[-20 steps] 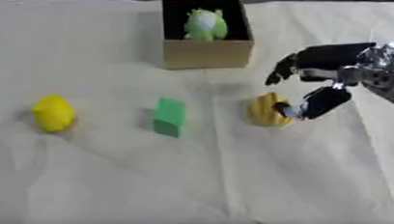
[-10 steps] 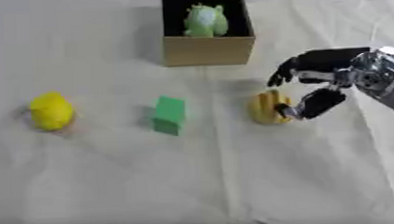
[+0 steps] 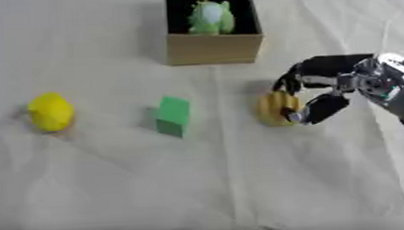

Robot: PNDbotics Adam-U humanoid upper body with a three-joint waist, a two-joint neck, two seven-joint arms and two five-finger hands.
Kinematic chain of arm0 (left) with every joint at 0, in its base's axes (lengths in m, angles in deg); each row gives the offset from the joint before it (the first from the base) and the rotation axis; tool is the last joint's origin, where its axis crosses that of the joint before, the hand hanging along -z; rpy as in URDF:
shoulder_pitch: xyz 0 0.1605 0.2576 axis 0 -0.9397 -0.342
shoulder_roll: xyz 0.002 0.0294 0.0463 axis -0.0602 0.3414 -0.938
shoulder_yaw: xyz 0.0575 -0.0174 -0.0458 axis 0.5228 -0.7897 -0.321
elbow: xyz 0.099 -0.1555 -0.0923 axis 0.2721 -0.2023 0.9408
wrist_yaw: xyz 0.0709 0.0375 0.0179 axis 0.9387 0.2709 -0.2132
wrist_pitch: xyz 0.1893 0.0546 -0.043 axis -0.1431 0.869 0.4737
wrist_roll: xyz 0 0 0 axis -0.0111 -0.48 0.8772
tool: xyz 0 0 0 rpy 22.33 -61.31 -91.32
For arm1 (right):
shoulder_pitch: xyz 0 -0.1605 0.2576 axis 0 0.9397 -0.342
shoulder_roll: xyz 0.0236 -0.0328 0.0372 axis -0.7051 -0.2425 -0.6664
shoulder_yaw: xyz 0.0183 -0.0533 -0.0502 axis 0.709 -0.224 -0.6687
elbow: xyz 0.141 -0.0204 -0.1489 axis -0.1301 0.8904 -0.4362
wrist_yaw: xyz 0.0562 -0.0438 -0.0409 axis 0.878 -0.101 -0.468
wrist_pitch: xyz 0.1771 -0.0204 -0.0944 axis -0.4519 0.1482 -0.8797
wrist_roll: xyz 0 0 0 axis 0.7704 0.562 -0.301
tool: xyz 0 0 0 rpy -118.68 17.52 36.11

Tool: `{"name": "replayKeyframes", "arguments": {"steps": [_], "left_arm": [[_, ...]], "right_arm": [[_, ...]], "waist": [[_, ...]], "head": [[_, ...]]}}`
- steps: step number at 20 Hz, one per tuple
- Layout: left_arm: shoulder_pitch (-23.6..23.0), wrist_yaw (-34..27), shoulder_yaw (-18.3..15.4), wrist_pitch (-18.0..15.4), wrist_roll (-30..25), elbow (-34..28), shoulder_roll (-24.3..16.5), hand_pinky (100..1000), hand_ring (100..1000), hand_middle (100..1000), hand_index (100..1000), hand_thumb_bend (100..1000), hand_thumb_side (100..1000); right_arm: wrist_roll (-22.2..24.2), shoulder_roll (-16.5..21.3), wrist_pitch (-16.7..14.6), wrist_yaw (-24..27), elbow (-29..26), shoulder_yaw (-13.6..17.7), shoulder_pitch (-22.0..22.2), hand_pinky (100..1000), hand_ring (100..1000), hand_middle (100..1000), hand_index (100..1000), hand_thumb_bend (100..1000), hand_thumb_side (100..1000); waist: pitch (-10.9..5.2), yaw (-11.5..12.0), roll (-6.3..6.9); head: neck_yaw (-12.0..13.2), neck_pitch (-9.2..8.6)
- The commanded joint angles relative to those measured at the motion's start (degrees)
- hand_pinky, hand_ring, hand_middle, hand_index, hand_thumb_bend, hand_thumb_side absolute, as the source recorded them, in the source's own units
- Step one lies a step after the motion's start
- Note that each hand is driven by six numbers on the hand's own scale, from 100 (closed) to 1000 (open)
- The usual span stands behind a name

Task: Pick up objects on the table and place them in the box.

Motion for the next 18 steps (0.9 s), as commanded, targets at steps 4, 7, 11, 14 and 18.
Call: {"name": "replayKeyframes", "arguments": {"steps": [4, 7, 11, 14, 18], "left_arm": [[0.9, -0.2, 0.0, -0.2, -0.1, -1.2, -0.8, 905, 741, 764, 855, 313, 642], [1.0, -0.2, 0.0, -0.3, 0.0, -1.2, -0.9, 905, 740, 763, 855, 311, 640], [1.0, -0.1, 0.0, -0.4, 0.0, -1.2, -1.2, 906, 740, 762, 855, 309, 640], [0.9, -0.1, 0.0, -0.4, 0.0, -1.2, -1.2, 906, 740, 762, 855, 307, 642], [1.0, -0.1, 0.0, -0.4, 0.0, -1.2, -1.2, 907, 739, 761, 855, 306, 641]], "right_arm": [[-4.3, 0.8, 0.6, 1.1, -0.2, 1.0, -0.5, 727, 606, 454, 627, 121, 202], [-6.7, 1.1, 1.1, 1.9, -0.7, 1.3, -0.3, 705, 576, 424, 596, 100, 100], [-8.5, 2.4, 1.5, 3.3, -3.2, 2.2, 0.2, 696, 561, 401, 567, 100, 100], [-8.8, 3.5, 2.0, 4.2, -5.4, 3.2, 0.5, 689, 550, 378, 540, 100, 100], [-8.7, 4.8, 3.2, 6.5, -8.5, 4.7, 0.7, 683, 544, 368, 537, 100, 100]], "waist": [[-0.94, 0.0, 0.35], [-1.02, 0.0, 0.43], [-1.06, -0.1, 0.51], [-1.06, -0.1, 0.51], [-1.09, -0.1, 0.49]], "head": [[-0.1, -0.03], [-0.1, 0.0], [0.0, 0.21], [0.1, 0.27], [0.2, 0.21]]}}
